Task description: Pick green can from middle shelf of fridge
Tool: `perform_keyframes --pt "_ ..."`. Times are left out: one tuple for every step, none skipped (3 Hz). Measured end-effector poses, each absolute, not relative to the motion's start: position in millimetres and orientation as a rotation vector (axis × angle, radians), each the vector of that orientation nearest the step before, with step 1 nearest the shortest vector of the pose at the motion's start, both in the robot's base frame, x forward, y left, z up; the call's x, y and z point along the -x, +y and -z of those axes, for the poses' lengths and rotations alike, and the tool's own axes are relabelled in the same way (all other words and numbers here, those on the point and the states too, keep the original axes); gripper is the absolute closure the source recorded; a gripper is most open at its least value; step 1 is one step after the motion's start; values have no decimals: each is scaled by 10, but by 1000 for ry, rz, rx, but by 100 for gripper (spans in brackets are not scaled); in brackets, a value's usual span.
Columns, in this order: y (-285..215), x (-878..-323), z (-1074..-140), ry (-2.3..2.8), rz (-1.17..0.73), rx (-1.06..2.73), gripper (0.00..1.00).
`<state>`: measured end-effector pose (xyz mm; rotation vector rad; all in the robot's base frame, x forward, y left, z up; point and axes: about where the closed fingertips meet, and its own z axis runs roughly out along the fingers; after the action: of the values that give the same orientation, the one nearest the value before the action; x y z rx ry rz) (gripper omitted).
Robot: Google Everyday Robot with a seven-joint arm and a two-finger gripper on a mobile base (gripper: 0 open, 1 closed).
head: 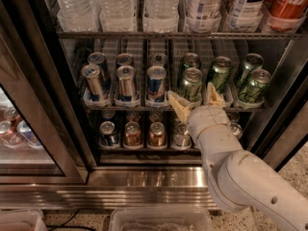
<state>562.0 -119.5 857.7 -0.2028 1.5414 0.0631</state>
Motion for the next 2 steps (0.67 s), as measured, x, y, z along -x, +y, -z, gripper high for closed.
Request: perform_keyframes --pt "-1230 -5731 -8562 1551 -58 195 24" --pt "-1279 -5839 -8512 1564 -58 184 22"
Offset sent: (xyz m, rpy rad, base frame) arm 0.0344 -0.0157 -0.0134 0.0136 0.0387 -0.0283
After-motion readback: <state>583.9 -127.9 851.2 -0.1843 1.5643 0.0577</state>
